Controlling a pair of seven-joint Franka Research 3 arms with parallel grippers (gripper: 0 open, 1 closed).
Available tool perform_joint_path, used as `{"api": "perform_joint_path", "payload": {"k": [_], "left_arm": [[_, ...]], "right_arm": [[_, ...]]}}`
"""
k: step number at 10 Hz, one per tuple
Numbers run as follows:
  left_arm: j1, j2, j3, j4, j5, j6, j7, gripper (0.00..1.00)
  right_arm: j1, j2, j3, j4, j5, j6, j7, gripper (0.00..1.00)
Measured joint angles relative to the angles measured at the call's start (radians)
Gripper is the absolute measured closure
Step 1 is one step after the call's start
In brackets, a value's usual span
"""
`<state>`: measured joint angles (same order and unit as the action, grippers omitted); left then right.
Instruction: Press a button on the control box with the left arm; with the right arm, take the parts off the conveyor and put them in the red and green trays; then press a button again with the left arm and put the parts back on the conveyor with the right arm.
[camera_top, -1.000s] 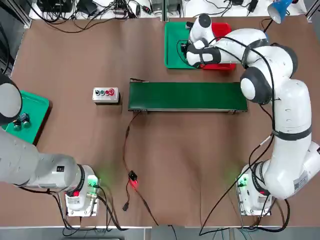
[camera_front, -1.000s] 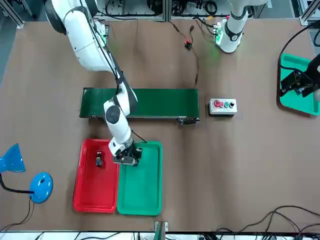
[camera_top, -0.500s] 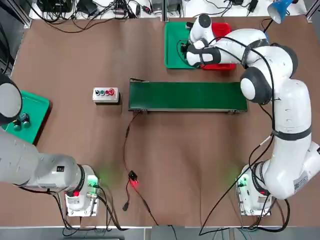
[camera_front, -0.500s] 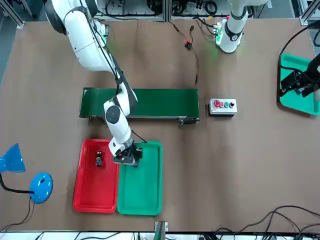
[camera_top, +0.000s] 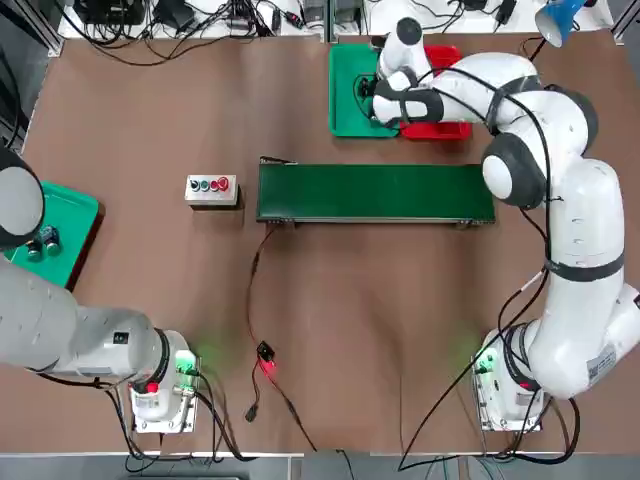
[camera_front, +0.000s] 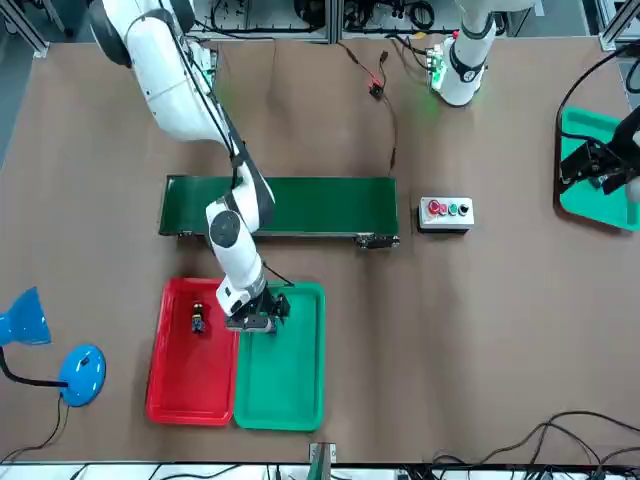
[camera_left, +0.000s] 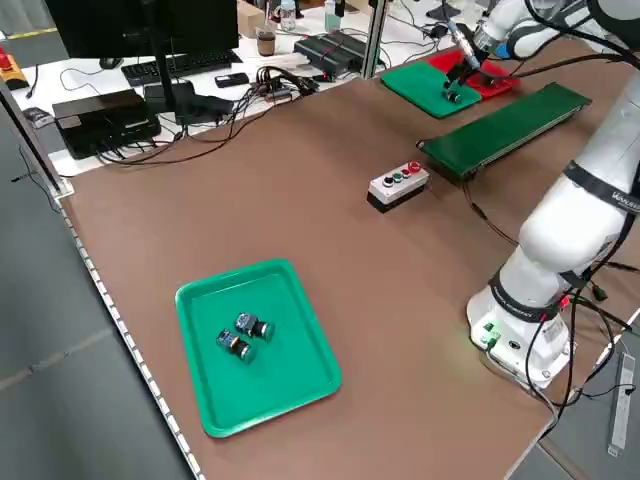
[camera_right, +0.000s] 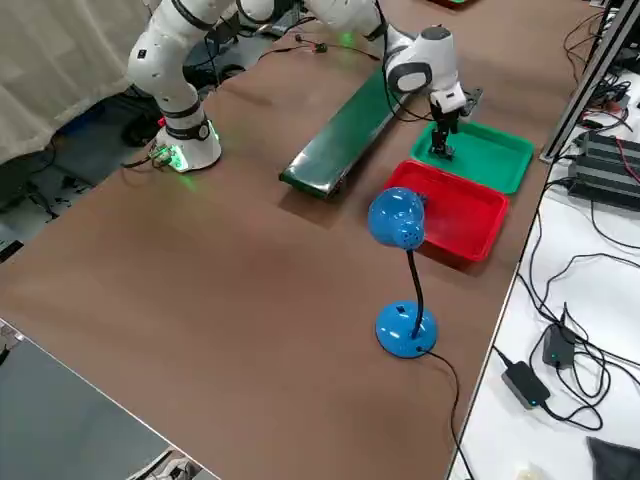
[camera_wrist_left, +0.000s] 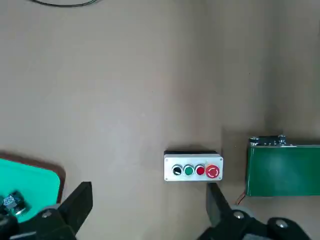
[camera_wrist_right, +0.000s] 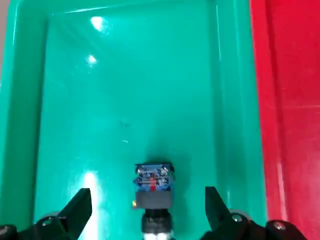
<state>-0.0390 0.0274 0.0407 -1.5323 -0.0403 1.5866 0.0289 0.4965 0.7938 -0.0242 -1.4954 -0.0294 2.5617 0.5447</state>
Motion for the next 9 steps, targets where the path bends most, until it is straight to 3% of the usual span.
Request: {"api": "perform_joint_path", "payload": {"k": [3,6,8,9], "left_arm": [[0.001,0.000,0.000,0.001,0.000,0.000,0.000,0.00],[-0.001,-0.004,-0.015,0.006,-0.002,-0.038,0.000,0.03],[-0.002,-0.017,-0.057,0.007,-0.003,-0.063,-0.036,0.13],[-0.002,-0.021,-0.064,0.003,-0.003,-0.072,-0.044,0.30]], "right_arm": [[-0.025,-0.145,-0.007,0.085,-0.011,-0.343,-0.124,0.00],[-0.103,-0.312,-0.008,0.093,-0.011,-0.533,-0.231,0.00],[-0.158,-0.381,-0.008,0.093,-0.011,-0.611,-0.303,0.00],[-0.189,-0.414,-0.008,0.093,-0.011,-0.633,-0.328,0.00]]}}
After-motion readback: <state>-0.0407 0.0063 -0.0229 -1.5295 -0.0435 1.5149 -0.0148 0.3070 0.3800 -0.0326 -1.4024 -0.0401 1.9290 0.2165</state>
